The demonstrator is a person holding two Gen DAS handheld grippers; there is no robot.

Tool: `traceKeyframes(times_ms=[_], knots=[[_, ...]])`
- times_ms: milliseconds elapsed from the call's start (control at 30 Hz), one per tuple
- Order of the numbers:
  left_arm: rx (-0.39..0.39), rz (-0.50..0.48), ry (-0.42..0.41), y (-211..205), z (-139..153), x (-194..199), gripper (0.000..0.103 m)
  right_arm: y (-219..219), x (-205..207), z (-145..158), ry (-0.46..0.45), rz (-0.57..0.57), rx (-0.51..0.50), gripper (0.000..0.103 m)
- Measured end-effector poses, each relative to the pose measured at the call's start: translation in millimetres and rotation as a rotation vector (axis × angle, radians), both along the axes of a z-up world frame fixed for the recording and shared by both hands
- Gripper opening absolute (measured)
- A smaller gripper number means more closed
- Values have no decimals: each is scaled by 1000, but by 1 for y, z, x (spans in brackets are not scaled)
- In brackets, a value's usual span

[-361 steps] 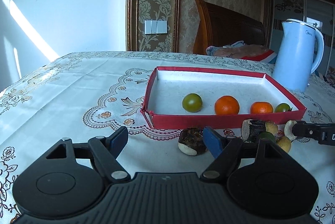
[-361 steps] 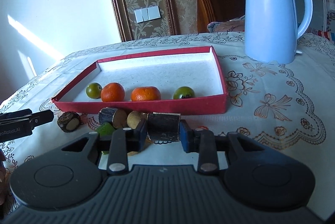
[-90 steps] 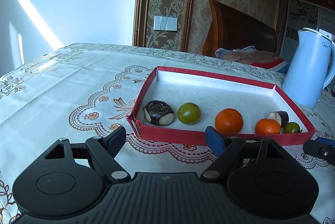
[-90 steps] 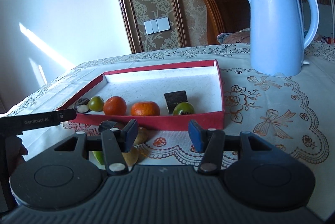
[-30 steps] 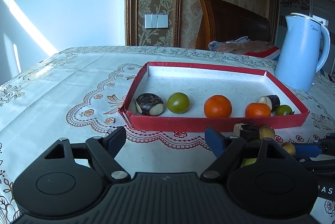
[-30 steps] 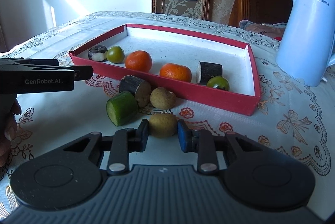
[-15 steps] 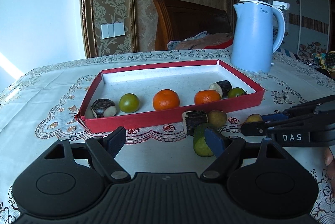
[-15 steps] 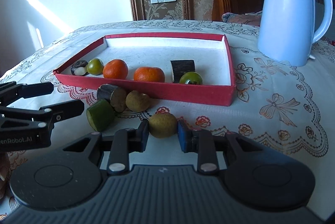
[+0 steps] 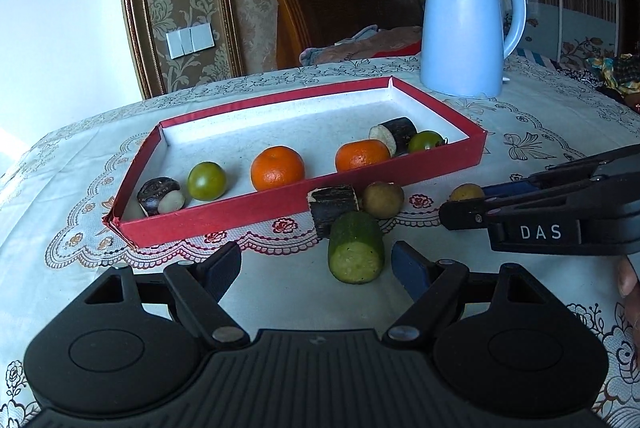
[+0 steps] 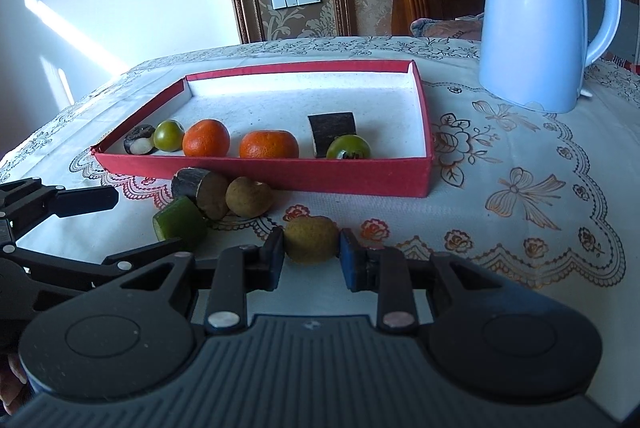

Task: Organize fruits
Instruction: 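Close the right tool on the kiwi while the left tool closes on the cucumber chunk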

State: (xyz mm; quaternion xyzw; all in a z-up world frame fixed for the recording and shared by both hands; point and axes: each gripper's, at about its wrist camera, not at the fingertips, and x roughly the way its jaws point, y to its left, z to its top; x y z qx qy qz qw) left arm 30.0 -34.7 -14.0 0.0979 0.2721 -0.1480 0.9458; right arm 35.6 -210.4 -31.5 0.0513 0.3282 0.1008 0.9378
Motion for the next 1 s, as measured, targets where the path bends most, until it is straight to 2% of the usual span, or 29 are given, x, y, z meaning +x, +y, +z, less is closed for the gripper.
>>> traceKeyframes(times_ms=[267, 400, 833, 900, 1000], knots=[[1, 18, 36, -6, -2, 9, 82, -1, 0, 0, 2, -2, 6, 28], [-3, 20, 52, -6, -3, 12, 66, -1, 0, -1, 2, -2, 7, 28], [-8, -9, 52, -9, -4, 11, 53, 1, 0, -1, 2, -1, -10, 28], [-11, -19, 49, -10, -4, 10, 45, 2, 0, -1, 2, -1, -15, 28], [-5, -28, 44, -12, -5, 8, 42, 3, 0, 0, 2, -1, -21, 28]])
